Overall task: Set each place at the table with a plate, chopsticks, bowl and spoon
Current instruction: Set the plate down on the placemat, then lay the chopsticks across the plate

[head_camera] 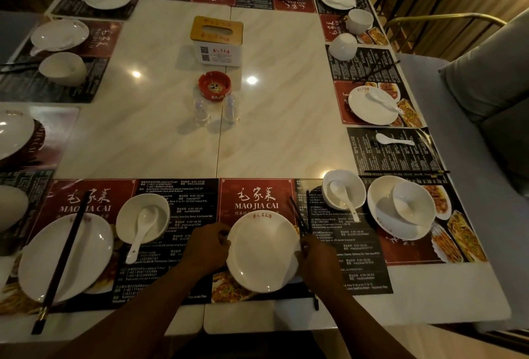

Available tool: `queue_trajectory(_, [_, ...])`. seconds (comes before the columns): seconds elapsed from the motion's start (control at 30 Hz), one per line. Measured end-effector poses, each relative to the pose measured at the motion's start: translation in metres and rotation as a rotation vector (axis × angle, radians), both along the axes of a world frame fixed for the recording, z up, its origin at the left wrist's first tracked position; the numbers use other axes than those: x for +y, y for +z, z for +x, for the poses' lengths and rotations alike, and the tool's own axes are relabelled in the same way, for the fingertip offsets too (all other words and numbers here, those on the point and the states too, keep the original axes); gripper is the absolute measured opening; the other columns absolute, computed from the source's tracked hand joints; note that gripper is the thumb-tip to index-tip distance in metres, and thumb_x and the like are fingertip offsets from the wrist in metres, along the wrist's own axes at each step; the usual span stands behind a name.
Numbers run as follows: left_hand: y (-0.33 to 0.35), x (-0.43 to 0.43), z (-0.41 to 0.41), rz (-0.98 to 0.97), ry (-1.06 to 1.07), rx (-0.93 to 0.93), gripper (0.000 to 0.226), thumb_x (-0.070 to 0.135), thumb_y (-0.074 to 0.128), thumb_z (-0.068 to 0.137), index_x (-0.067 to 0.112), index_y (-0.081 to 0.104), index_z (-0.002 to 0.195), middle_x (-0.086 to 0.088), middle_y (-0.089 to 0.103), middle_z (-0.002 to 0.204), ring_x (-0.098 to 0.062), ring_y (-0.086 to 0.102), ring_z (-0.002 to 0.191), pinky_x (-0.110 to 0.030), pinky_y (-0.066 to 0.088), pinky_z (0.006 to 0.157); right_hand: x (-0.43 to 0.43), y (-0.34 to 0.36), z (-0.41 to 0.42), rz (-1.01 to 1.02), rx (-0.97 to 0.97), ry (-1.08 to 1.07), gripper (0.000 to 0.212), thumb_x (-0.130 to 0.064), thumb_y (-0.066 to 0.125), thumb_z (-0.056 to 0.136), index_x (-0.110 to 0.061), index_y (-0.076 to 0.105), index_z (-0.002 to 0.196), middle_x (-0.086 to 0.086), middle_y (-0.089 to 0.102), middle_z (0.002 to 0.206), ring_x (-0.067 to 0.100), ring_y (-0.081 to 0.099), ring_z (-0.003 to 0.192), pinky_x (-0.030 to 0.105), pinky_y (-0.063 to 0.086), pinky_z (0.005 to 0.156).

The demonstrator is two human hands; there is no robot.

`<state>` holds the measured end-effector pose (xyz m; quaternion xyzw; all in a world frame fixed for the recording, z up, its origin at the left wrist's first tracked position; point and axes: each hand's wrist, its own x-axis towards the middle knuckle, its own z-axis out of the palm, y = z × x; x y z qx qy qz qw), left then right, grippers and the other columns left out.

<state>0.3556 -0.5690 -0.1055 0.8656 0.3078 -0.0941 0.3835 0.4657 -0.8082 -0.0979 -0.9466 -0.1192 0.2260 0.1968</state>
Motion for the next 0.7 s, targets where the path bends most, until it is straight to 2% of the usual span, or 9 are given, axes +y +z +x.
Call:
queue_trajectory(0.2, [0.005,-0.004,0.001,0.017,0.010,-0.006,0.024,0.016,0.070,0.086,0.023,0.071,0.109,0.016,0.062,0.083,0.001,0.059,0.074,-0.012,0.043,0.063,-0.001,0.004,0.001,-0.004,-0.045,0.026,0.015,-0.028,0.066,0.092,-0.024,0.065,0.106,-0.006,0.069,0.096,0.006,0.055,0.081,0.019,0.040,0.072])
queue_trajectory(0.3, [0.007,-0.006,0.003,0.034,0.036,-0.005,0.021,0.017,0.070,0.087,0.023,0.071,0.107,0.010,0.067,0.091,-0.003,0.061,0.080,-0.014,0.044,0.066,-0.012,0.008,0.005,-0.024,-0.134,-0.004,0.009,-0.025,0.064,0.090,-0.024,0.062,0.099,-0.005,0.063,0.096,0.012,0.060,0.087,0.024,0.048,0.072])
queue_trajectory(0.4, [0.011,-0.008,0.007,0.078,0.065,-0.044,0.016,0.017,0.069,0.086,0.023,0.071,0.101,0.009,0.068,0.093,-0.008,0.064,0.085,-0.019,0.048,0.070,-0.031,0.007,0.007,-0.100,-0.150,0.014,0.029,-0.025,0.067,0.082,-0.021,0.059,0.109,-0.001,0.060,0.106,0.018,0.060,0.096,0.033,0.056,0.078])
queue_trajectory(0.5, [0.017,-0.012,0.016,0.121,0.064,-0.097,0.015,0.015,0.066,0.088,0.022,0.072,0.100,0.009,0.067,0.092,-0.007,0.061,0.083,-0.018,0.046,0.068,-0.044,0.006,0.003,-0.145,-0.069,0.068,0.039,-0.027,0.071,0.082,-0.021,0.055,0.117,-0.001,0.060,0.111,0.016,0.062,0.094,0.029,0.056,0.077])
queue_trajectory(0.6, [0.021,-0.021,0.027,0.100,0.049,-0.101,0.024,0.017,0.067,0.089,0.017,0.070,0.113,0.003,0.069,0.099,-0.007,0.061,0.085,-0.021,0.052,0.076,-0.049,0.006,0.004,-0.183,-0.027,0.096,0.030,-0.024,0.072,0.085,-0.021,0.058,0.111,-0.002,0.062,0.109,0.013,0.062,0.091,0.024,0.054,0.078])
queue_trajectory(0.7, [0.025,-0.031,0.040,0.019,0.057,-0.081,0.026,0.022,0.069,0.090,0.017,0.070,0.115,0.003,0.071,0.101,-0.006,0.061,0.086,-0.021,0.050,0.077,-0.045,0.012,0.006,-0.098,-0.002,0.041,0.014,-0.018,0.068,0.089,-0.023,0.061,0.100,-0.004,0.064,0.098,0.011,0.062,0.088,0.025,0.055,0.078])
